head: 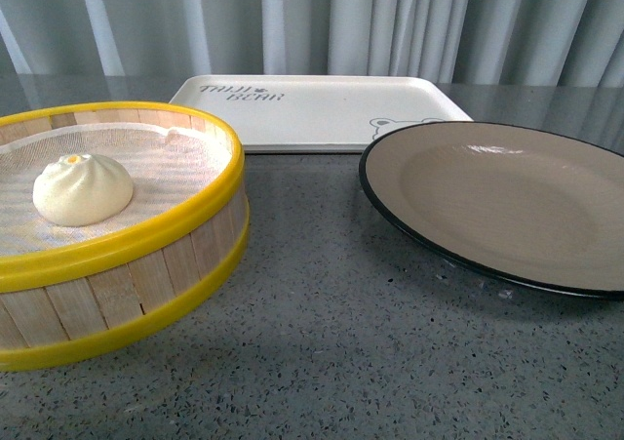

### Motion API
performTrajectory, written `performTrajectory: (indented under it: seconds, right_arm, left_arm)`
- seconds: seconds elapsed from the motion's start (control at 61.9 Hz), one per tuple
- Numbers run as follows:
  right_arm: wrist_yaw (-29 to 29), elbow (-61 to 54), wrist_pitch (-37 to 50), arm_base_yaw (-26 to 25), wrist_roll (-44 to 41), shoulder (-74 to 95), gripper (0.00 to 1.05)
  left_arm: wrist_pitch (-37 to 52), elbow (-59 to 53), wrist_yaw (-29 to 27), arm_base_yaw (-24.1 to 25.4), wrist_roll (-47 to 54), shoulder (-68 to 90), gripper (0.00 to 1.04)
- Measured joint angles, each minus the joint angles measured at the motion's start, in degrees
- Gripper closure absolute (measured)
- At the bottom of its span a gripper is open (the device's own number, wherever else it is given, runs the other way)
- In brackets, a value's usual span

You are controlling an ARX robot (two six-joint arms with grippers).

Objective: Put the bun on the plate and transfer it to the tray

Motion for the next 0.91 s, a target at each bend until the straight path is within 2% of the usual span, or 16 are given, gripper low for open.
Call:
performTrajectory:
  seconds: [0.905]
  right_arm:
    - [0.0,0.0,0.0,0.0,0.0,0.0,0.09]
  left_arm:
    - [0.0,0.0,0.0,0.0,0.0,0.0,0.07]
